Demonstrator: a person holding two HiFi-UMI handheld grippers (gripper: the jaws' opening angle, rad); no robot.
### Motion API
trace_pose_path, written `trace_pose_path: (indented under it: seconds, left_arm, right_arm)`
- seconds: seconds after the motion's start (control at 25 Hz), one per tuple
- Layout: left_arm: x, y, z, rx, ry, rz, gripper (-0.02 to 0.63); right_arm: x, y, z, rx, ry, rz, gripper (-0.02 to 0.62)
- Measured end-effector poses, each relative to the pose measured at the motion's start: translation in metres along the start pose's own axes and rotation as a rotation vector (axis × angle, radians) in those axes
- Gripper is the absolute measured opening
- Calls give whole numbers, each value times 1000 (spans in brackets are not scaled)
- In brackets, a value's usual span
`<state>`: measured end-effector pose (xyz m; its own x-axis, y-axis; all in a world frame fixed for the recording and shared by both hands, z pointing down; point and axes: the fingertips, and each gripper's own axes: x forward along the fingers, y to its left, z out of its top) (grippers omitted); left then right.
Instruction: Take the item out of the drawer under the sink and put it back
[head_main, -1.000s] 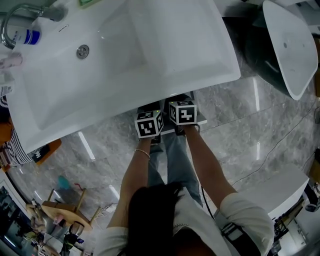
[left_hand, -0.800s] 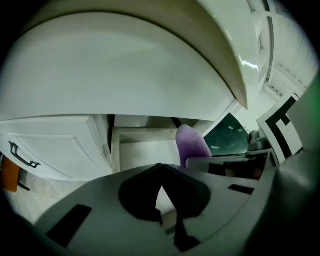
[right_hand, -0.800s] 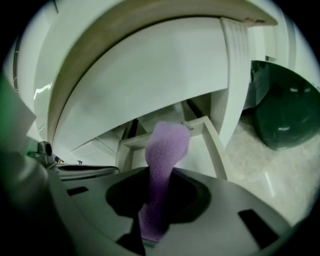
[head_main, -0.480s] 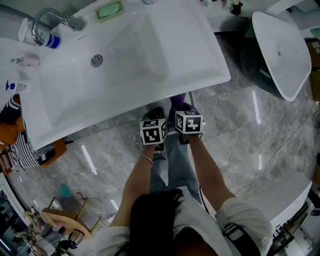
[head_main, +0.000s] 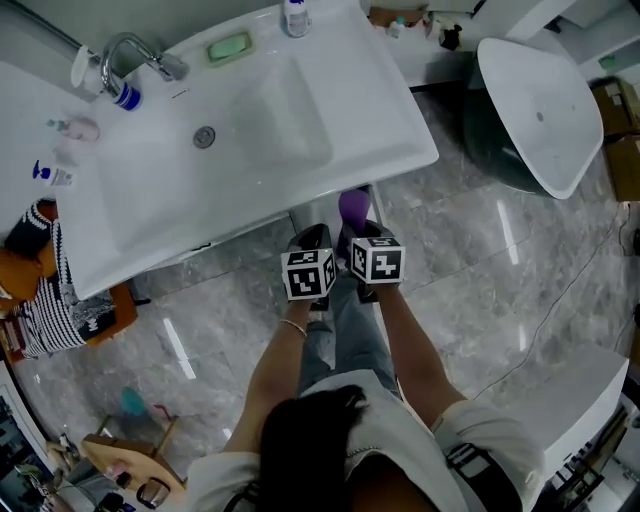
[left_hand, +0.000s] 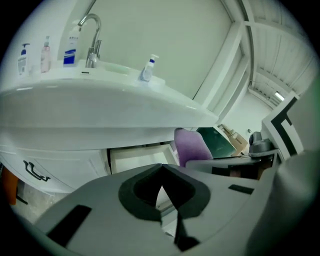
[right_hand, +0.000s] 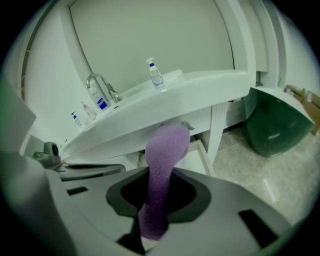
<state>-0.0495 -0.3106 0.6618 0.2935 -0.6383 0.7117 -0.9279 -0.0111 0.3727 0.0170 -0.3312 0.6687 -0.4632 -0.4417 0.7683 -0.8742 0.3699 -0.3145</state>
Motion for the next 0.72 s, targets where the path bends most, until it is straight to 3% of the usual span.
trace_pose_path:
  seconds: [0.36, 0.72]
  left_arm:
    - [-51, -26, 20, 67, -94, -48, 4]
    - [-112, -54, 66, 109, -268, -104, 4]
  right_arm:
    - [-62, 22, 17, -56, -112, -6, 98]
    - [-141, 62, 72, -176, -341, 8, 98]
